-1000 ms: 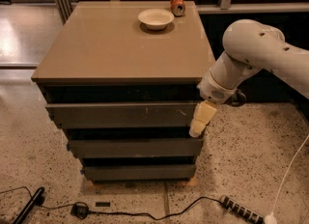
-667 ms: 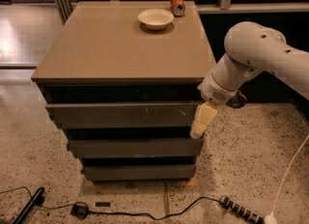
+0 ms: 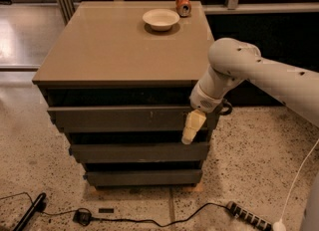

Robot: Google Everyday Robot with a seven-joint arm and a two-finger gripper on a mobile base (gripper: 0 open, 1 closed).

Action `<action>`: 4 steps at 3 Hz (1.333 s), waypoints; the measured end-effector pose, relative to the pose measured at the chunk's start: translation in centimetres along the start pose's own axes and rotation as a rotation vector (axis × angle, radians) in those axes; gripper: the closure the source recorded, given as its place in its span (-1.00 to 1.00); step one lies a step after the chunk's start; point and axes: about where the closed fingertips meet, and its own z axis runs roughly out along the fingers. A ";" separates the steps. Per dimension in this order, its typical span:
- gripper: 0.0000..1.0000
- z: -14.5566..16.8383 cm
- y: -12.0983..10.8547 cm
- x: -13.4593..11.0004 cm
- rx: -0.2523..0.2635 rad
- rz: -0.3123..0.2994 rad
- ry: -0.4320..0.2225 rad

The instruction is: Open top drawer

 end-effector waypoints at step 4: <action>-1.00 0.3 5.5 3.4 -0.094 -0.045 0.010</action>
Offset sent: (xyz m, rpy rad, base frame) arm -0.0290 -0.0084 -0.0094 0.0026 0.0352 0.0329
